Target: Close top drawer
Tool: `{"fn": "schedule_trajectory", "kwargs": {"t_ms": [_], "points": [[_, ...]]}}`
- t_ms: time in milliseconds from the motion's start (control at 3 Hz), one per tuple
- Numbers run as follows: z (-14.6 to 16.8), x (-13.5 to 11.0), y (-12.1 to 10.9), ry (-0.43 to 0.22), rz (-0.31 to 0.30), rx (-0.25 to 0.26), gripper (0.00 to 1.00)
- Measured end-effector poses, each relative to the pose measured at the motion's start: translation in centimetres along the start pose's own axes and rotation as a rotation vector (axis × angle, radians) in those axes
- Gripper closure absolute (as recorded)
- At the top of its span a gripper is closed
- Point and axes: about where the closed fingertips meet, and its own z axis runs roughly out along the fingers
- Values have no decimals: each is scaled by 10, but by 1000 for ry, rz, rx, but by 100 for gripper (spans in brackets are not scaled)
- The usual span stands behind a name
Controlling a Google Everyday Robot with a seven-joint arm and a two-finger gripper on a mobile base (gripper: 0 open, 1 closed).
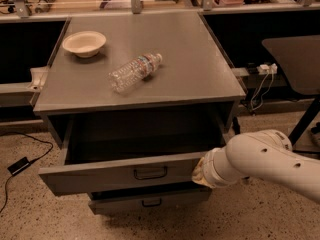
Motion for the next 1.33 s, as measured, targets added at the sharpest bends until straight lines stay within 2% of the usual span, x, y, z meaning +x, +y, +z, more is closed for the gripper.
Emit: {"fn": "schedule_trajectory", "kwargs": {"t_ms": [333, 667, 1000, 1333], "points": [[21, 3, -13, -140, 84, 9, 80], [37, 7, -20, -216, 145, -14, 55], [42, 4, -21, -280, 168, -47, 34], [43, 4, -21, -290, 171, -54, 9]]}}
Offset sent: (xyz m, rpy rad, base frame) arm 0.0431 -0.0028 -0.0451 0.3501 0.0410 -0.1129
